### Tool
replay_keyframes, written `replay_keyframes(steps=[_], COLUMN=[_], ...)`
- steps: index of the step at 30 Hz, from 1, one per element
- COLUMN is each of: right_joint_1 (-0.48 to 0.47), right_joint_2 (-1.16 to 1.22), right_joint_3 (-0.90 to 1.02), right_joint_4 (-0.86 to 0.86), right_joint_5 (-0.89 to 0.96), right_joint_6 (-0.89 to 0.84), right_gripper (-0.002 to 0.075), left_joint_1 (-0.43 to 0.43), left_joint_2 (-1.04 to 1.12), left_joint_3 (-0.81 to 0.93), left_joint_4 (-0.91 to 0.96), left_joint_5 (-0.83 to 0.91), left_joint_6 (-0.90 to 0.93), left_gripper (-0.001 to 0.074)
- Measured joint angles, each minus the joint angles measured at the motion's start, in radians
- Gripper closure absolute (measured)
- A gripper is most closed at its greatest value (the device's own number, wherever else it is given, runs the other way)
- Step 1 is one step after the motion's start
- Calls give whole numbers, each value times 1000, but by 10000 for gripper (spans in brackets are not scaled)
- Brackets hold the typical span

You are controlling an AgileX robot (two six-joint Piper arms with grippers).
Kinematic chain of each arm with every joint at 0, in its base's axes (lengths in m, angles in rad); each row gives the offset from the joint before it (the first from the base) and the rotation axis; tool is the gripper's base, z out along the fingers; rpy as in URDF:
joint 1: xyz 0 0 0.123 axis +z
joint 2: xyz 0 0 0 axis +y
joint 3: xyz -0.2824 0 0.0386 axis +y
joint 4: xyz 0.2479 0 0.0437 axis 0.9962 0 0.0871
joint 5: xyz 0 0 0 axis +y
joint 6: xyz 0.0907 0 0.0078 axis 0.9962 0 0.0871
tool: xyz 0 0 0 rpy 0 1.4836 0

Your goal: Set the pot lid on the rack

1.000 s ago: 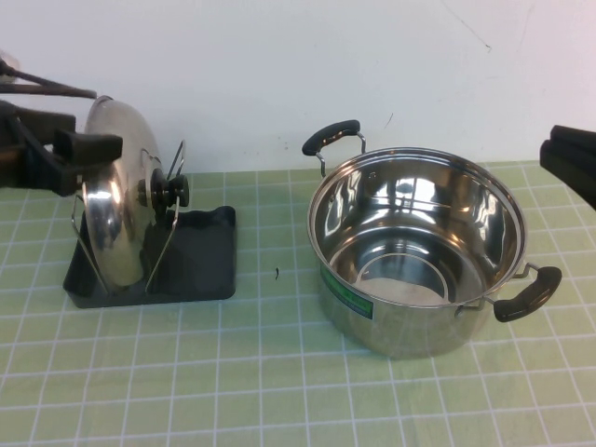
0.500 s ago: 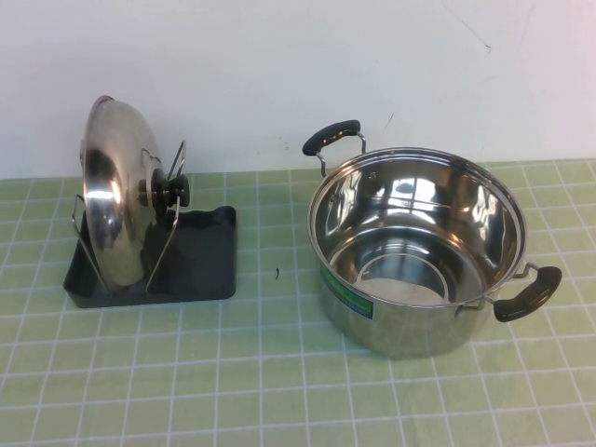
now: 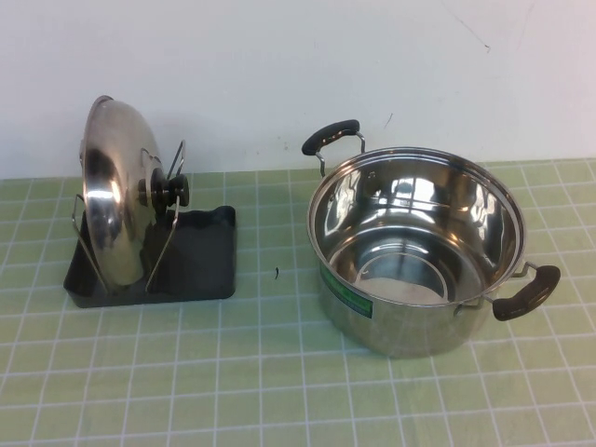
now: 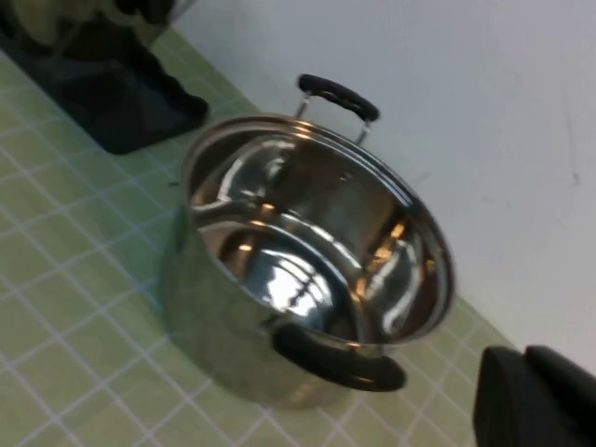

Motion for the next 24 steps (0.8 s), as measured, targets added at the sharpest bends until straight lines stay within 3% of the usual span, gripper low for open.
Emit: replay_keyframes(steps=[8, 15, 24], right_joint_1=[0, 0, 0], right_joint_2=[-54, -63, -63], right_joint_3=[190, 289, 297], right_joint_4=[211, 231, 232], right_joint_5=[-99, -189, -172], right_joint_6=[-132, -145, -145], right_gripper=[727, 727, 727], left_joint_1=[0, 0, 0], left_joint_2=[-357, -520, -536], left_joint_3=[269, 430, 453], left_joint_4=[-457, -584, -593], left_joint_5=[74, 109, 120], left_joint_6=[427, 490, 498], left_gripper=[734, 734, 734])
